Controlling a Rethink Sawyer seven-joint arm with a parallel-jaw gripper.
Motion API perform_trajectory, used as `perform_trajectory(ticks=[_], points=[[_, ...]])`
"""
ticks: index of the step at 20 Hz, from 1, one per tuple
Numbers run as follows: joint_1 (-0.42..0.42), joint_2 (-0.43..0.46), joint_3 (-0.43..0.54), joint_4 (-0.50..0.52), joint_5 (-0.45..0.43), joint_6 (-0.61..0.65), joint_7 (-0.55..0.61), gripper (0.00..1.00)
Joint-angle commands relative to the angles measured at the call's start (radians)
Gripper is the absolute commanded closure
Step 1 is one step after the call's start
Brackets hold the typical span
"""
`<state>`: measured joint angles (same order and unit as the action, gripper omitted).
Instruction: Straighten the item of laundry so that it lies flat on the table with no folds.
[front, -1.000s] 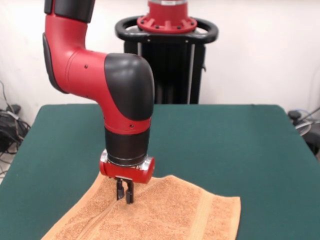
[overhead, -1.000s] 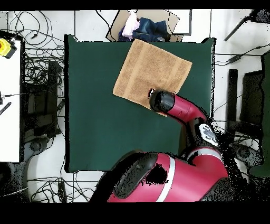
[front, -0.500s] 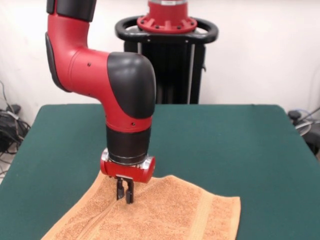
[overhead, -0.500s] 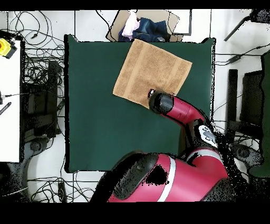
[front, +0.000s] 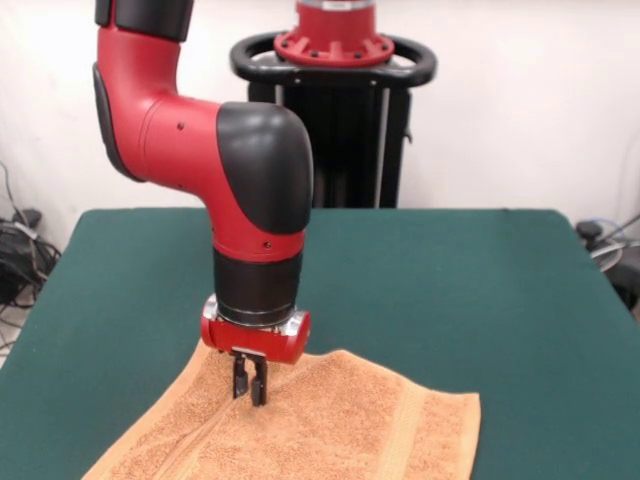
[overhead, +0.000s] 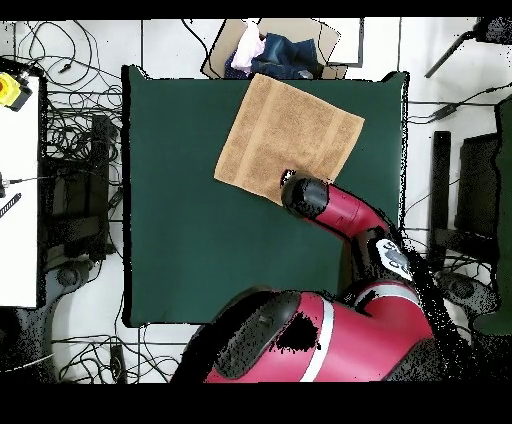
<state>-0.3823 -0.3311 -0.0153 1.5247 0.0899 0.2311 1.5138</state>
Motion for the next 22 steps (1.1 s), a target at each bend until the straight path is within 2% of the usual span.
perform_trajectory(ticks=[1,8,22], points=[[-0.009,0.024,-0.028,0.061,0.009,-0.026,0.214,1.00],[-0.052,0.067,0.007,0.061,-0.013,-0.098,0.198,1.00],[-0.090,0.031,0.002,0.129,-0.041,-0.120,0.188,1.00]])
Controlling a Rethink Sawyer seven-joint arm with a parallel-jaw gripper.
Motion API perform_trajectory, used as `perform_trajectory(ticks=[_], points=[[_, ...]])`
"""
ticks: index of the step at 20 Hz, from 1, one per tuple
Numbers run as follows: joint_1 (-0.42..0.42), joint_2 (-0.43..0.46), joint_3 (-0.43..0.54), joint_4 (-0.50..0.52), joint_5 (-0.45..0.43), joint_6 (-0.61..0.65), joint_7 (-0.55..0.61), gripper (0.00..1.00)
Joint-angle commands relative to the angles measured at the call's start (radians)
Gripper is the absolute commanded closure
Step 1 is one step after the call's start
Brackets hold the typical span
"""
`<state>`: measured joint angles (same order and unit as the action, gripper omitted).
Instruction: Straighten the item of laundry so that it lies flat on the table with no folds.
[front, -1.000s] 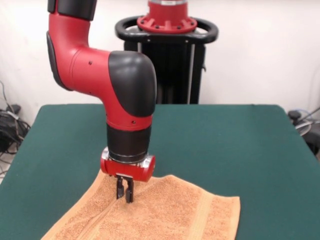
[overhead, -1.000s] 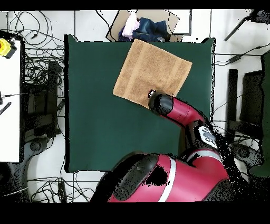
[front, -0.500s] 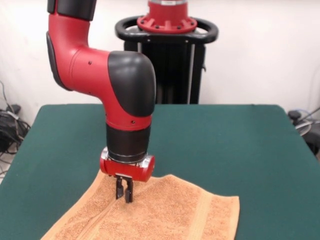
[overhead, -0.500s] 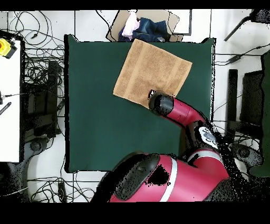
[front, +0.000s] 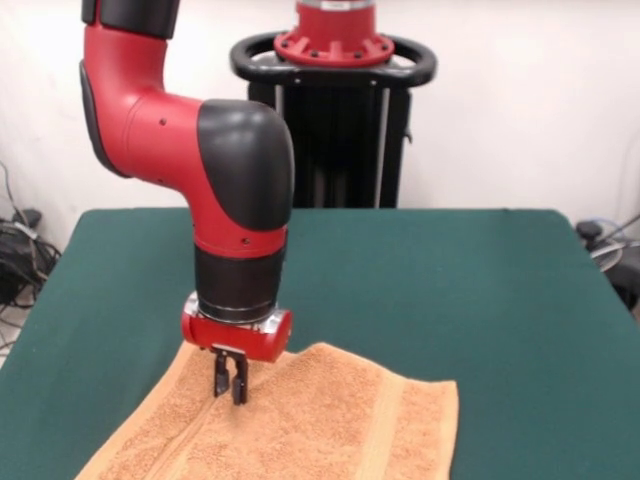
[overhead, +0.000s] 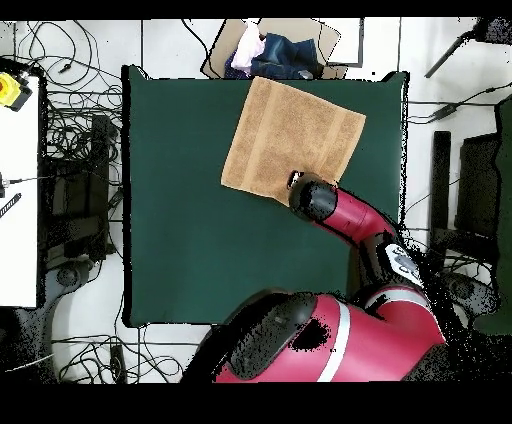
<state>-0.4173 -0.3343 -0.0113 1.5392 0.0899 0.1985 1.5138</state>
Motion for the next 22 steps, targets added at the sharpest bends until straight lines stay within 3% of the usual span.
perform_trajectory(ticks=[1,22], points=[[-0.054,0.030,-0.005,0.116,-0.042,-0.085,0.187,1.00],[0.008,-0.014,-0.067,0.107,-0.013,-0.008,0.189,1.00]])
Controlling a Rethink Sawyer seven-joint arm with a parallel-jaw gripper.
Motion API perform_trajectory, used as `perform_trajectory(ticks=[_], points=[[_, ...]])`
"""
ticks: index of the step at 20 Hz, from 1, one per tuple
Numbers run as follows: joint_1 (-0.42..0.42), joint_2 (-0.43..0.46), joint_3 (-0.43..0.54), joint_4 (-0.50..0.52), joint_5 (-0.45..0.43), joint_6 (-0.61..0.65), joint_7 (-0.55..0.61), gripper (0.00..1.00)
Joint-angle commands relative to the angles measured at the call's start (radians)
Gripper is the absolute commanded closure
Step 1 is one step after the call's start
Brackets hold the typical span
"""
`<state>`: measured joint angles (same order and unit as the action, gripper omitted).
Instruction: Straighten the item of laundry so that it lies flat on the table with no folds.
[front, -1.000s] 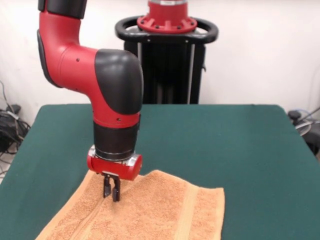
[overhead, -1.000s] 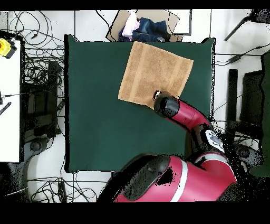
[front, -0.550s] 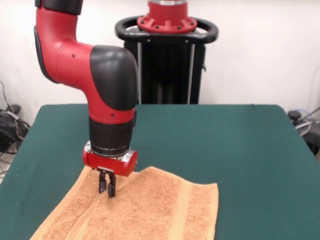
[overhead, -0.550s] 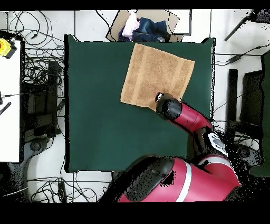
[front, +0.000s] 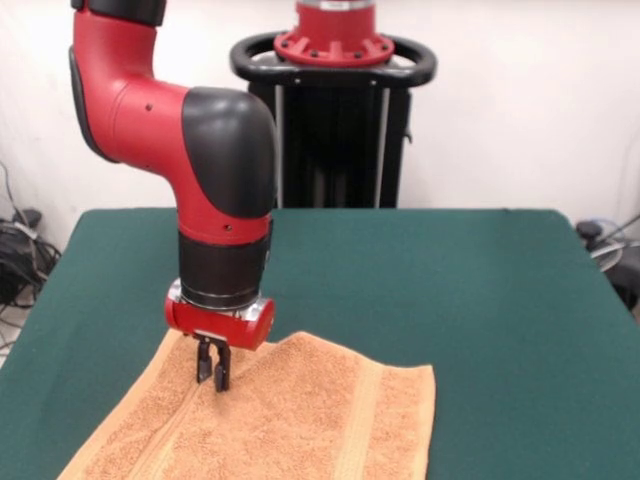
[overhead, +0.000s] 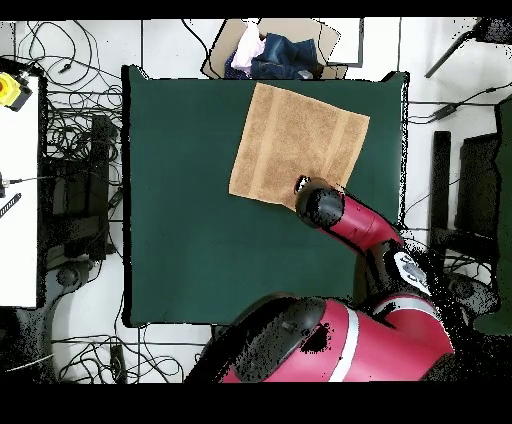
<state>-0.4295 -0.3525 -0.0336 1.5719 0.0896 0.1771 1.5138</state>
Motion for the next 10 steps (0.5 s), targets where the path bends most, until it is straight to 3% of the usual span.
perform_trajectory(ticks=[1,10], points=[[0.019,0.004,-0.045,0.080,-0.012,0.008,0.193,1.00],[-0.024,-0.033,-0.041,0.158,-0.034,-0.033,0.186,1.00]])
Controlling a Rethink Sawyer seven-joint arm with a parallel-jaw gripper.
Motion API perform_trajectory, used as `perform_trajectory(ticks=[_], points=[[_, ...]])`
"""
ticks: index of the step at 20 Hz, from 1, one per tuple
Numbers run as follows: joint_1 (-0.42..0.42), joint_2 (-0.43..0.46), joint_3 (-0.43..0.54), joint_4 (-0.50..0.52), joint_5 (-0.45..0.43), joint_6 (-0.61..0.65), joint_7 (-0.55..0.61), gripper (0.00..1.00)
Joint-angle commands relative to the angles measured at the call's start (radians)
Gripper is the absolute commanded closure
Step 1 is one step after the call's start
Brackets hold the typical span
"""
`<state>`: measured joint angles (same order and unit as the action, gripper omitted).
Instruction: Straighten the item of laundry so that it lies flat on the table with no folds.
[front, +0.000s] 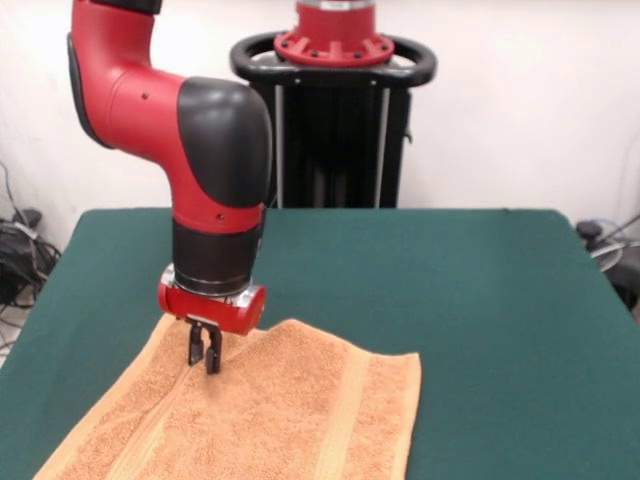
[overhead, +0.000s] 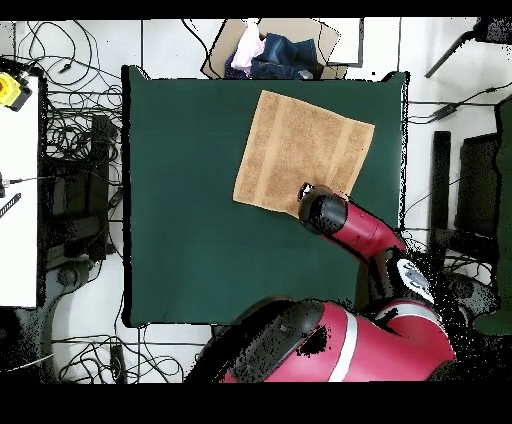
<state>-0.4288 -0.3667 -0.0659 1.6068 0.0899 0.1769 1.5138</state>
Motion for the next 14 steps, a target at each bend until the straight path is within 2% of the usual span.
perform_trajectory(ticks=[1,14], points=[[-0.032,-0.021,-0.008,0.129,-0.038,-0.033,0.182,1.00],[-0.051,-0.040,-0.009,0.148,-0.054,-0.026,0.165,1.00]])
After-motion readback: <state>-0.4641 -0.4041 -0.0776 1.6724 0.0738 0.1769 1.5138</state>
